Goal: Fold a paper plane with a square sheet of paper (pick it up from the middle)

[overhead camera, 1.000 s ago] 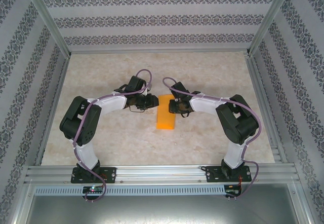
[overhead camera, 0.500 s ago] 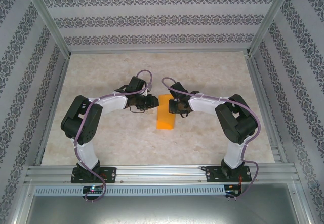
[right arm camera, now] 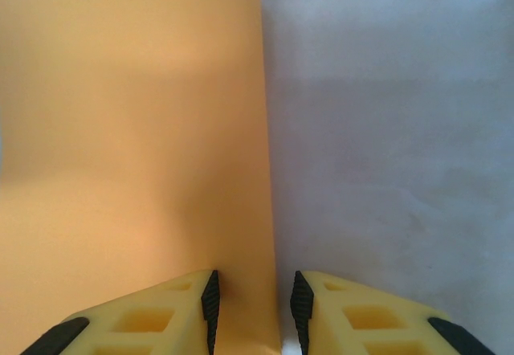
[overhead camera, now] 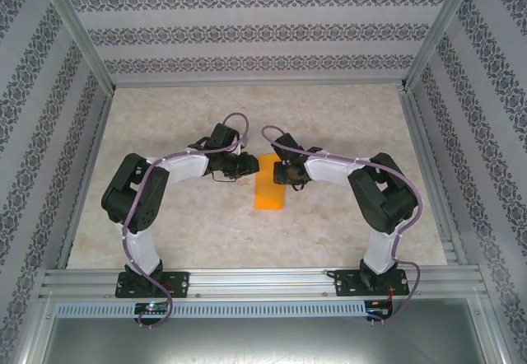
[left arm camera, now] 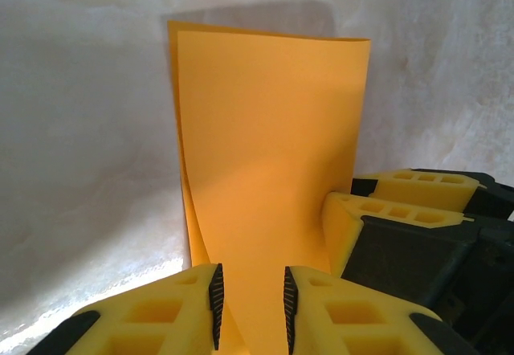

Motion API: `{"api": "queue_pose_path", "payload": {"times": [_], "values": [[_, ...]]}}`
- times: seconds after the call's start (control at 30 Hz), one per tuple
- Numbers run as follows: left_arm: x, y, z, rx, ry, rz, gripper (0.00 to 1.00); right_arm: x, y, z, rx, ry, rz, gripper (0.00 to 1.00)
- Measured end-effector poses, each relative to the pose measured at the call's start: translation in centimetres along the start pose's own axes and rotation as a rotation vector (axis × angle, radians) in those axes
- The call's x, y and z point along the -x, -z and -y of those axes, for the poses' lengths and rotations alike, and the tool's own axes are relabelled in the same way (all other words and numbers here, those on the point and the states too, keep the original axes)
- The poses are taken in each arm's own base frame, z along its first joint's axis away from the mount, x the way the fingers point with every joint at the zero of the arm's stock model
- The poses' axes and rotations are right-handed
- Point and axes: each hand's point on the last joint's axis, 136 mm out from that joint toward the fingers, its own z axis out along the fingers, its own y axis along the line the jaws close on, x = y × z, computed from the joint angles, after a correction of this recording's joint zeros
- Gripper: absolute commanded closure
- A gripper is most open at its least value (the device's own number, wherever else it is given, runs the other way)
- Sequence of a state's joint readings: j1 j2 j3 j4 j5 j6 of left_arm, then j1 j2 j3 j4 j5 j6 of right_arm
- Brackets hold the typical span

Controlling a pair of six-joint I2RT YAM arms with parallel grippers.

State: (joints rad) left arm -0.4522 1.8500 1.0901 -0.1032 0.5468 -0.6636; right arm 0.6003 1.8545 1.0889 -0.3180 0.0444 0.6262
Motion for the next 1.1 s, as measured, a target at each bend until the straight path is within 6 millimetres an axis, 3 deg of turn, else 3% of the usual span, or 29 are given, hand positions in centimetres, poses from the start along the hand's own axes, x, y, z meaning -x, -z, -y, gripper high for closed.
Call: {"api": "queue_pose_path", "payload": {"times": [0.33,1.1], "values": [[0.2,-0.2,0.1,-0.005,0.002,0.003,0.72,0.0,0.0,0.0,-0.013,-0.022,-0.005,0.66],[4.6,-3.2,0.3,0.019,0.008,0.057,0.77,0.0,-0.1,0.0,-0.029,-0.031,-0.001,0.66]]}}
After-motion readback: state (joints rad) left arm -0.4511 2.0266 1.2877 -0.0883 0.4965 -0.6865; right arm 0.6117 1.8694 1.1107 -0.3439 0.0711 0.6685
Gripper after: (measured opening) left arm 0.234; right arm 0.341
